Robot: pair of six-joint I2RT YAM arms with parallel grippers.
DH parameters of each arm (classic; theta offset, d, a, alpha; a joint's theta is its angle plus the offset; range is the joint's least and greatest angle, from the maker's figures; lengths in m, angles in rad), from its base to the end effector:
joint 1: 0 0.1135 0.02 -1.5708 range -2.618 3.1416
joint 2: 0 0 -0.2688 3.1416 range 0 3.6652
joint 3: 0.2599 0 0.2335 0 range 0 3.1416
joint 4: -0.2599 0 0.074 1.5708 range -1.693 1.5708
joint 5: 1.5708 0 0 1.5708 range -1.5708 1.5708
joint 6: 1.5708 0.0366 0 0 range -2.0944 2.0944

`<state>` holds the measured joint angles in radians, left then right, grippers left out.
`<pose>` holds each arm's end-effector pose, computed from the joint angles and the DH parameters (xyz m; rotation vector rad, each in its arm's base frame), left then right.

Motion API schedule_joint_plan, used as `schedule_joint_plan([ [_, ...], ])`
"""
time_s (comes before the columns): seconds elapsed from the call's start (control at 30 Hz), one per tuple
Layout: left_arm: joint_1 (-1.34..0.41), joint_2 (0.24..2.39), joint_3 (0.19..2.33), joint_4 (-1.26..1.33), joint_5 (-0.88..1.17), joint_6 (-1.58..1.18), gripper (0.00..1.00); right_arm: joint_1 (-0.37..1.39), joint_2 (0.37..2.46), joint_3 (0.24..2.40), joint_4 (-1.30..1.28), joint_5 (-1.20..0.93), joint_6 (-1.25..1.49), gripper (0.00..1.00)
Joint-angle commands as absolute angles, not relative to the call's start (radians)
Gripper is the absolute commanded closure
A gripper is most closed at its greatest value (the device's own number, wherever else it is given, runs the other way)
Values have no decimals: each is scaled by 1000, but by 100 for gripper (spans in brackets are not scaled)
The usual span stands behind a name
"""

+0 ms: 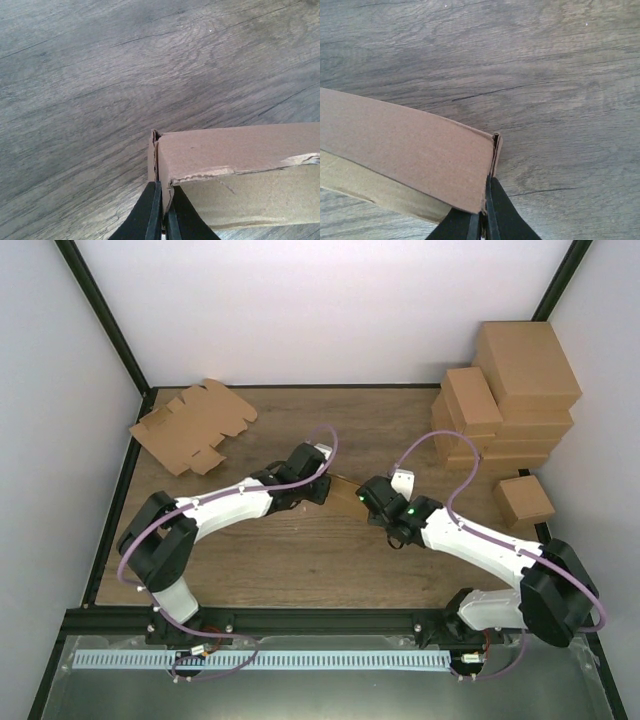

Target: Fold the paper box

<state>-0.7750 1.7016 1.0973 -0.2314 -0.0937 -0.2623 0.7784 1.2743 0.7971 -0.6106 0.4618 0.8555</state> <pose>0.2517 -0.2417 0.2192 0.5747 2.3657 -0.3655 0.1674 0.1422 0.2257 0.2394 2.4753 0.0463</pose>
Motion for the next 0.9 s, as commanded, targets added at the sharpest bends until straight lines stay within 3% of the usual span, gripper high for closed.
schedule_joint_plan([
  [0.0, -810, 1726, 1050, -303, -24, -286, 96, 850, 1364, 722, -691, 310, 915, 99],
  [0.33, -812, 1700, 1045, -321, -46, -282, 96, 854, 1351, 764, -734, 380, 909, 97],
  [0.43, -812, 1693, 1064, -339, -54, -278, 88, 856, 1333, 804, -758, 401, 884, 85],
  [0.6, -812, 1683, 1085, -358, -58, -278, 63, 854, 1315, 846, -771, 411, 853, 70],
  [0.67, -812, 1675, 1090, -364, -58, -280, 59, 854, 1308, 857, -765, 400, 833, 62],
  [0.77, -811, 1658, 1095, -376, -66, -286, 52, 854, 1296, 870, -760, 385, 809, 39],
  [0.87, -811, 1636, 1097, -394, -90, -298, 42, 853, 1277, 884, -761, 377, 793, 25],
])
